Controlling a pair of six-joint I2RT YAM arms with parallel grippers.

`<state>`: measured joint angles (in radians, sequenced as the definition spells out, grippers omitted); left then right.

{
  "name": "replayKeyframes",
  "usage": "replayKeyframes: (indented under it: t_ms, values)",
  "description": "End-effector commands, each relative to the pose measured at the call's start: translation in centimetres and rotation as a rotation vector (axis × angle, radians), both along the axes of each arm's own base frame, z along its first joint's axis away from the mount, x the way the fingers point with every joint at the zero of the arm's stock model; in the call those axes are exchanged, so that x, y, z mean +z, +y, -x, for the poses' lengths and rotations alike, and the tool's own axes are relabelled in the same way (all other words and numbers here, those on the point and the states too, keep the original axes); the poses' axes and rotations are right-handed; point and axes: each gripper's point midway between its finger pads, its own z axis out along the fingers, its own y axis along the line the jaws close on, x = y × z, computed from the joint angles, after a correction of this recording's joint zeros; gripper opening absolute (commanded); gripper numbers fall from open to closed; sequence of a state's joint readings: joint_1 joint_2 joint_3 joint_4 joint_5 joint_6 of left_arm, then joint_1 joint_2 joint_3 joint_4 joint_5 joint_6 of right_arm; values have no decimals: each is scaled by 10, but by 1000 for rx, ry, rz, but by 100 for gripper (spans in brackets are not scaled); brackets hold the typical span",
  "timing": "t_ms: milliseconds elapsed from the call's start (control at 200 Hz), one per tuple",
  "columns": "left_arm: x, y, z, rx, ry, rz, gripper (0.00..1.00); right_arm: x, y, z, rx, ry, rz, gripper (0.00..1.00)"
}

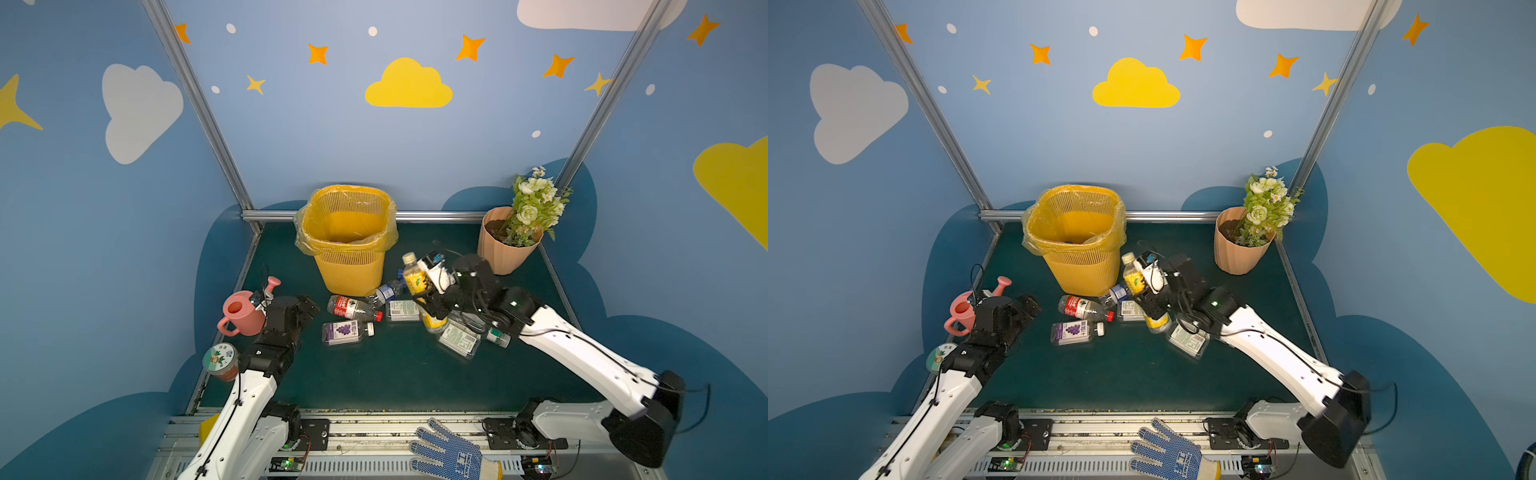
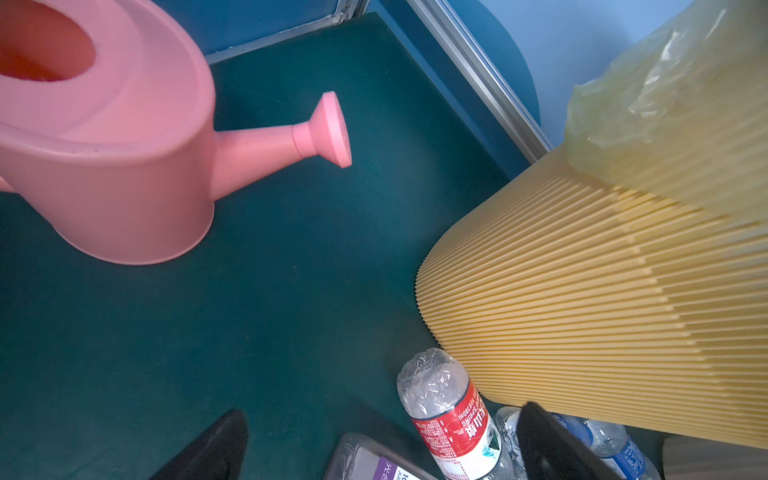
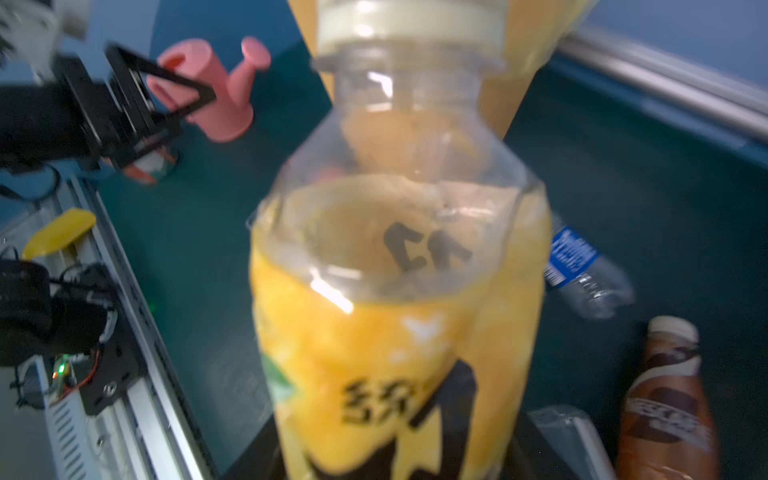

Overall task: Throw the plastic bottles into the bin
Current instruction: 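Lift the yellow-label bottle with the right gripper toward the bin, then swing the held bottle over the bin and open the right gripper, then withdraw the right gripper toward the clear bottles while the left lowers near the grape bottle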

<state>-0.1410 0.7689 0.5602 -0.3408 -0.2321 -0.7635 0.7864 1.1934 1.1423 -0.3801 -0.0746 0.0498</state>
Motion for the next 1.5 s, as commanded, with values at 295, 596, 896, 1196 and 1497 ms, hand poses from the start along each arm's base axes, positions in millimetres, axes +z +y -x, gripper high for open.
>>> replayKeyframes:
  t_ms: [295, 596, 896, 1196, 1497]
  values:
    - [2, -17, -5, -103, 23, 1, 100, 226, -29, -24, -77, -569, -539, 50]
    - [3, -34, 0, -176, 42, -69, 100, 282, 43, -80, 90, -480, -756, 51]
    - [0, -35, 5, -165, 61, -76, 100, 199, 143, -158, 209, -73, -518, 79]
    - [19, -30, 6, -144, 14, -114, 100, 287, 61, -123, 76, -350, -507, 97]
    - [37, -52, -3, -215, -36, -204, 100, 235, -24, -106, -149, -380, -359, 97]
